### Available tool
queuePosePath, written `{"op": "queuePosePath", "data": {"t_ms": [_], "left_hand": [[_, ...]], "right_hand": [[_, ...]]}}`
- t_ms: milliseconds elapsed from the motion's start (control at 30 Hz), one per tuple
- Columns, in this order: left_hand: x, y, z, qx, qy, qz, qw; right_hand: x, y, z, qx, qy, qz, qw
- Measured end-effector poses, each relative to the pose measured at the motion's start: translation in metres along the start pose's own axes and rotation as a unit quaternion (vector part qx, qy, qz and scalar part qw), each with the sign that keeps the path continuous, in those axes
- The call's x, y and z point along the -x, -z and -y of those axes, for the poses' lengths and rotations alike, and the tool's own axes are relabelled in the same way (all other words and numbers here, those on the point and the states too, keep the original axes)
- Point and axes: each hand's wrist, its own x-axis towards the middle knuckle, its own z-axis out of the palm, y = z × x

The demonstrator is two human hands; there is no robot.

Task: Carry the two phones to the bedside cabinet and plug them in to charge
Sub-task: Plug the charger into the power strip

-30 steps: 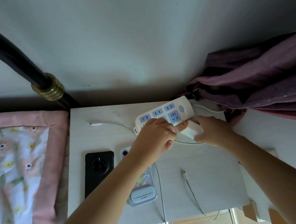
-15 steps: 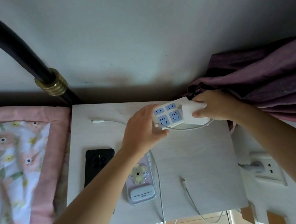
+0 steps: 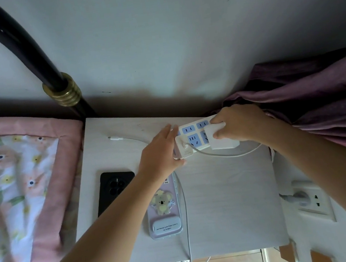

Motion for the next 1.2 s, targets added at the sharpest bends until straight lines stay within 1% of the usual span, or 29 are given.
{"op": "queuePosePath", "data": {"t_ms": [133, 267, 533, 667, 767, 933, 1067, 1200], "left_hand": [[-0.002, -0.001, 0.002, -0.024, -0.010, -0.013, 1.000], [-0.002, -0.003, 0.004, -0.017, -0.008, -0.017, 1.000], [-0.003, -0.007, 0.008, -0.015, -0.017, -0.035, 0.999], [-0.003, -0.006, 0.007, -0.016, -0.023, -0.039, 0.999], [-0.002, -0.005, 0.006, -0.015, -0.026, -0.041, 0.999], [-0.003, -0.007, 0.008, -0.018, -0.020, -0.043, 0.999], [-0.004, -0.008, 0.009, -0.018, -0.024, -0.045, 0.999], [-0.003, -0.009, 0.008, -0.011, -0.029, -0.054, 0.998]], "right_hand": [[-0.004, 0.000, 0.000, 0.020, -0.004, 0.000, 1.000], [-0.005, -0.001, -0.005, -0.013, 0.015, 0.011, 1.000], [-0.005, -0.004, -0.010, -0.034, 0.040, 0.012, 0.999], [-0.006, -0.007, -0.008, -0.043, 0.033, -0.002, 0.999], [-0.007, -0.007, -0.007, -0.051, 0.031, 0.007, 0.998], [-0.009, -0.008, -0.002, -0.037, 0.019, -0.001, 0.999], [-0.011, -0.009, 0.002, -0.061, 0.005, 0.026, 0.998], [-0.014, -0.007, 0.007, -0.054, -0.014, 0.029, 0.998]]}}
